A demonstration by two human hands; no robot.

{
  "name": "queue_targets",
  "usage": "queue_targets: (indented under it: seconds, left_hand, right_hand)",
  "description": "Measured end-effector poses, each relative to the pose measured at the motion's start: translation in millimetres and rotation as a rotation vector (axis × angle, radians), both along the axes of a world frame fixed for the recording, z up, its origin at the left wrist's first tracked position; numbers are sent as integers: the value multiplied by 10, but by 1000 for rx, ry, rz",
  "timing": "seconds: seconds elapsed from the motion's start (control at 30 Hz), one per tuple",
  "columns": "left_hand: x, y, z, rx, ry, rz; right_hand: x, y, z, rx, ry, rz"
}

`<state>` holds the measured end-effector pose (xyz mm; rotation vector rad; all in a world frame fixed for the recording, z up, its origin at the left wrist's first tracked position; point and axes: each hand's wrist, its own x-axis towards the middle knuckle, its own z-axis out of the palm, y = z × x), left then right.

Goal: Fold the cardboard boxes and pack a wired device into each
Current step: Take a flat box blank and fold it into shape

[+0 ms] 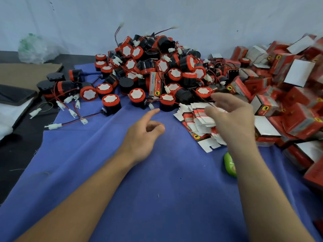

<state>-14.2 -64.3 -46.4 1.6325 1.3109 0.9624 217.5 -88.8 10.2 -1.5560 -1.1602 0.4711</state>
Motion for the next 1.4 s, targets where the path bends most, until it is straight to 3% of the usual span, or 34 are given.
queue_targets:
  seconds: [0.07, 0.1, 0.17, 0.3, 0.43, 0.57, 0.6, 0.67, 0.77, 0.83, 0.93, 1.0, 1.1, 1.23, 1.4]
  left_hand:
    - [-6, -1, 7, -8, -1, 3]
    - [-13, -2, 11, -16, -9, -8]
    - [-24, -4, 15, -26, -13, -37]
    - [-27, -22, 44, -31, -7, -49]
    - [-26, -5, 48, -33, -12, -30]
    - [-17, 28, 44, -16, -98, 41]
    - [-10, 28, 56, -6, -137, 50]
    - [-2, 44, 96, -3, -249, 80]
    - [-40, 68, 170, -58, -476, 149]
    - [-85, 81, 188, -167, -556, 186]
    - [-164, 76, 227, -359, -679, 55]
    - [-225, 63, 276, -431, -716, -57]
    - [-253, 52, 269, -497, -605, -208]
    - [-265, 56, 227, -592, -680, -272]
    - [-214, 67, 204, -574, -734, -123]
  right_hand:
    - [-91, 41, -132, -263, -538, -82]
    - [-131, 63, -188, -385, -679, -72]
    - [-204, 87, -261, -507, -811, -51]
    - [-330, 59, -197, -434, -929, -137]
    - [-425, -19, -120, -324, -880, -199]
    - [-503, -160, 14, 435, -538, -126]
    - [-519, -173, 19, 535, -451, -79]
    - [-521, -136, 0, 484, -282, 4]
    - [-462, -45, -57, 170, -49, 84]
    - [-420, -11, -97, -13, 62, 128]
    - [-400, -9, -111, -118, 134, 208]
    - [-410, -21, -121, -146, 115, 264]
    - [-432, -35, -115, -154, 149, 293]
    - [-451, -22, -115, -83, 140, 190]
    - [-499, -34, -211, 71, -345, -23]
